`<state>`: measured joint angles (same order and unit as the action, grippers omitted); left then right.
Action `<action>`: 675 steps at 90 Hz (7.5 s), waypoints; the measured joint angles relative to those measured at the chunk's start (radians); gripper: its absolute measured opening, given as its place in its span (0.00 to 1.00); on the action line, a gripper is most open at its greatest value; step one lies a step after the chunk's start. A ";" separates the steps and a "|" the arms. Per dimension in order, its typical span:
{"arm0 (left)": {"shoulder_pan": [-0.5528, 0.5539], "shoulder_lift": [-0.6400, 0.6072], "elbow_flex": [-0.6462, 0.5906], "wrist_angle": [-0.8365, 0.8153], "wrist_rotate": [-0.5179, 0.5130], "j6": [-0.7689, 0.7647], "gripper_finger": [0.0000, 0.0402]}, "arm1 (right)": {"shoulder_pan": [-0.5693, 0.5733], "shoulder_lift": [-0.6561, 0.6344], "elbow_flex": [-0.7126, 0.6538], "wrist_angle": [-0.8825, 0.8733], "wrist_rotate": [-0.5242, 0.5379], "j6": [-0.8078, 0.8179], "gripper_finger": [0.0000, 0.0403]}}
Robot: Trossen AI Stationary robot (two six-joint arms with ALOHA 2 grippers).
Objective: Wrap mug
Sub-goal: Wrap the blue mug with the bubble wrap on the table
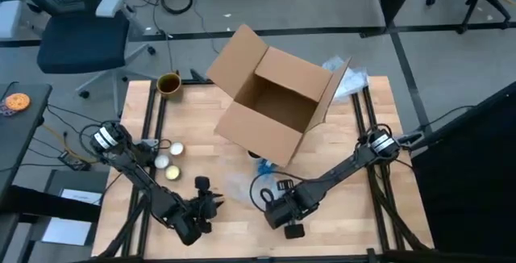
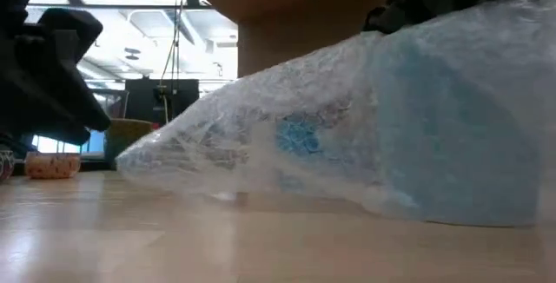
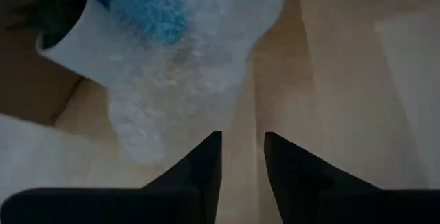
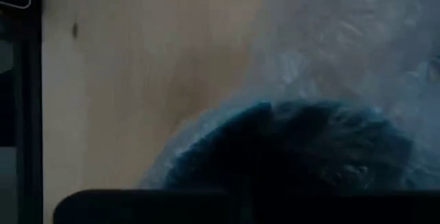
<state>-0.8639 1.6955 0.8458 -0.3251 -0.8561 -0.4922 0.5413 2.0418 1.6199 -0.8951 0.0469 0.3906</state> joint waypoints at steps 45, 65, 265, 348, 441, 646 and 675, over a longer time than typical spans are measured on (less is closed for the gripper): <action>0.195 0.073 0.001 0.150 0.109 0.356 0.60 | 0.001 0.000 0.001 -0.001 0.005 0.030 0.00; 0.243 0.144 0.004 0.394 0.196 0.481 0.47 | 0.001 0.000 0.002 -0.005 0.001 0.042 0.00; 0.302 0.481 0.527 1.079 0.316 1.086 0.00 | 0.261 -0.357 0.002 -0.063 0.299 0.562 0.00; 0.110 0.218 0.527 0.303 0.122 0.564 0.33 | 0.133 -0.098 -0.055 -0.164 0.111 0.286 0.00; 0.268 0.380 0.361 0.943 0.291 0.481 0.33 | 0.060 -0.077 -0.127 -0.006 0.009 0.218 0.00; 0.207 0.297 0.361 0.807 0.194 0.584 0.33 | 0.063 -0.120 -0.222 0.130 -0.101 0.361 0.00; 0.191 0.297 0.361 0.804 0.204 0.584 0.33 | 0.057 -0.127 0.026 -0.207 -0.051 0.339 0.00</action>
<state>-0.6733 1.9926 1.2064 0.4789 -0.6518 0.0914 0.5983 1.9144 1.6460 -1.1025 -0.0039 0.7296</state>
